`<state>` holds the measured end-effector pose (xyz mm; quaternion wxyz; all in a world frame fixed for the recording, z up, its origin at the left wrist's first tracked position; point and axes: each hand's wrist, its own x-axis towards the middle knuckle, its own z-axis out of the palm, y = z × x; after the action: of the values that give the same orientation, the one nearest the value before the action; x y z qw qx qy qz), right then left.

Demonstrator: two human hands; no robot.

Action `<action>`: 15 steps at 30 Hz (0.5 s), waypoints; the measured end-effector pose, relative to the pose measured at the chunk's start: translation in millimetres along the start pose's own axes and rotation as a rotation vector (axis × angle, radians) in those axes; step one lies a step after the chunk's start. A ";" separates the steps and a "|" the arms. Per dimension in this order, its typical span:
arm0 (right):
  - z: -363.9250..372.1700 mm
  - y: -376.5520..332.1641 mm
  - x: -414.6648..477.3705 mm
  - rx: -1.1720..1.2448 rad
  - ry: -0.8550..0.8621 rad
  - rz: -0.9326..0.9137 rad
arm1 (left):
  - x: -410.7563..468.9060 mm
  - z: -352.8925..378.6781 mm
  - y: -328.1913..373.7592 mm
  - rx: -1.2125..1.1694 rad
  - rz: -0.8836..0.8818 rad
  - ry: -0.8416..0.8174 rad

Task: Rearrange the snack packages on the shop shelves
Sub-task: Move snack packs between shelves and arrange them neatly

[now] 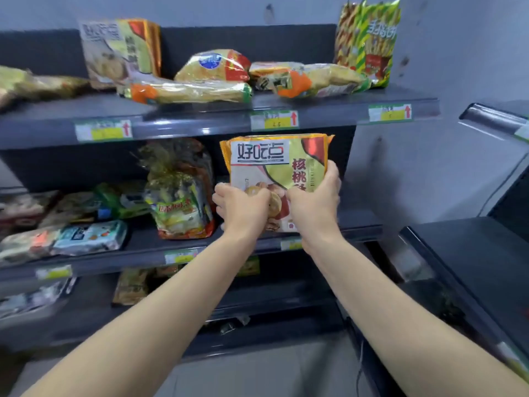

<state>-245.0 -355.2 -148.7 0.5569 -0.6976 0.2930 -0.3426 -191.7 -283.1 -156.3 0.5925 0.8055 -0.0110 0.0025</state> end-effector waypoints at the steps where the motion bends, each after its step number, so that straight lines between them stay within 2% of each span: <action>1: 12.0 -11.5 -12.7 -0.010 0.005 -0.025 | 0.9 -20.9 1.6 -0.018 0.028 0.021; 8: 101.6 -93.8 -76.4 0.133 -0.064 -0.190 | 30.9 -160.6 25.4 -0.082 0.217 0.148; 15: 182.1 -164.7 -89.8 0.212 -0.198 -0.321 | 95.5 -258.5 49.9 -0.161 0.301 0.201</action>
<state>-147.3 -145.0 -27.7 0.5914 -0.7032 0.0845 -0.3855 -95.0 -52.7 -30.0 0.6459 0.7405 -0.0724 0.1708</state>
